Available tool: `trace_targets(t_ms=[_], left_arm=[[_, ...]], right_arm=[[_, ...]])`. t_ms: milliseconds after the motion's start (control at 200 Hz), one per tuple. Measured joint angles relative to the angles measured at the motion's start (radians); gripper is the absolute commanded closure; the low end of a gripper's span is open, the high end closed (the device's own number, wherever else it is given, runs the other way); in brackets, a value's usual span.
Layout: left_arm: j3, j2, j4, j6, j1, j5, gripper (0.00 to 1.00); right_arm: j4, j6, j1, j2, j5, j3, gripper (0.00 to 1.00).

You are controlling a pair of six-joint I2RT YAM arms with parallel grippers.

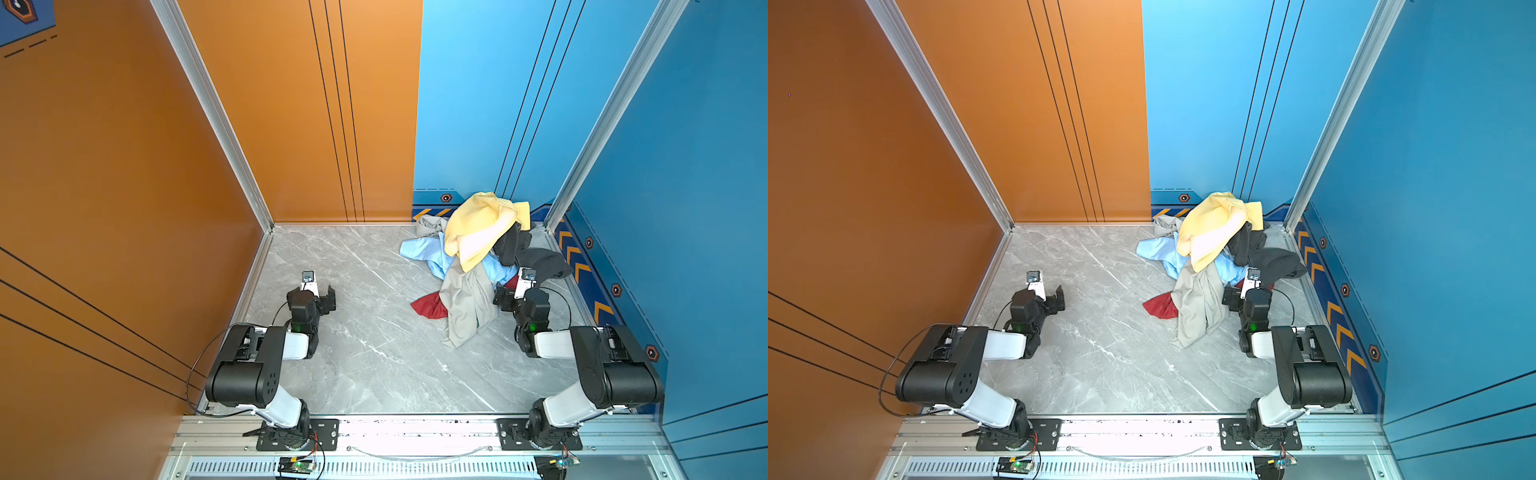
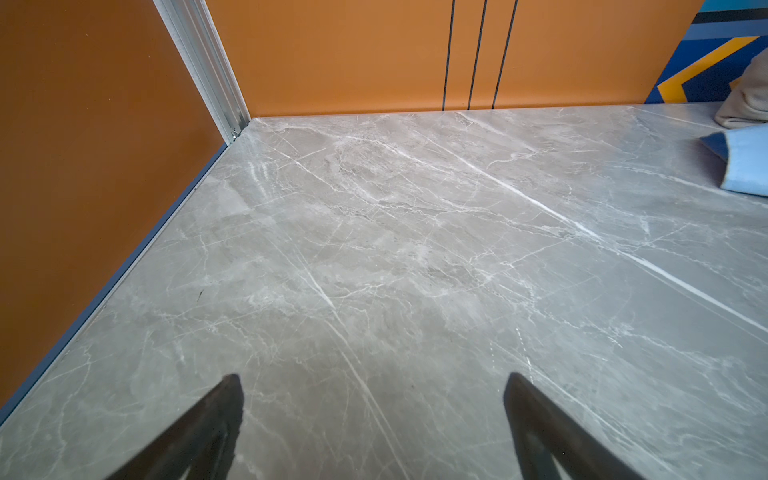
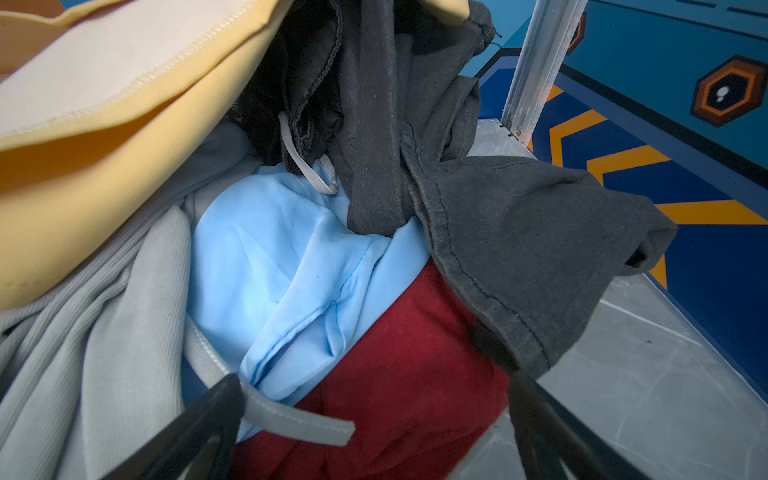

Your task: Pick out a specific cloth from the pile

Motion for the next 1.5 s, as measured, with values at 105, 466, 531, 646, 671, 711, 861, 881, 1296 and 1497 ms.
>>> trace_targets(t_ms=[105,466,531,646,671,711,861,881,1296,1497], left_arm=[[0.0,0.0,0.0,0.0,0.0,0.0,0.02],[0.0,0.0,0.01,0.005,-0.041,-0.057,0.02],[-0.001,0.0,0.014,0.008,-0.048,-0.066,0.02],[-0.006,0.0,0.027,0.016,-0.055,-0.081,0.02],[-0.007,0.0,0.029,0.016,-0.055,-0.083,0.02],[-0.01,0.0,0.029,0.019,-0.055,-0.084,0.02],[-0.014,0.0,0.029,0.027,-0.059,-0.086,0.02],[-0.014,0.0,0.029,0.027,-0.059,-0.086,0.02],[0.002,-0.119,-0.074,0.034,-0.073,-0.118,0.02],[0.058,-0.177,-0.183,0.047,-0.105,-0.177,0.02]], right_arm=[[0.0,0.0,0.0,0.0,0.0,0.0,0.0],[0.001,0.0,0.006,0.0,0.001,-0.002,0.0],[0.008,-0.001,0.01,0.0,0.003,-0.01,0.0],[0.013,-0.004,0.021,-0.007,0.004,-0.035,0.0],[0.013,-0.004,0.023,-0.013,0.004,-0.041,0.0],[0.019,-0.004,0.024,-0.023,0.004,-0.05,0.0],[0.019,-0.004,0.027,-0.077,0.005,-0.067,0.0],[0.02,-0.004,0.027,-0.082,0.005,-0.067,0.0],[0.008,-0.011,0.041,-0.125,0.013,-0.067,0.0],[-0.011,-0.011,0.05,-0.154,0.042,-0.067,0.0]])
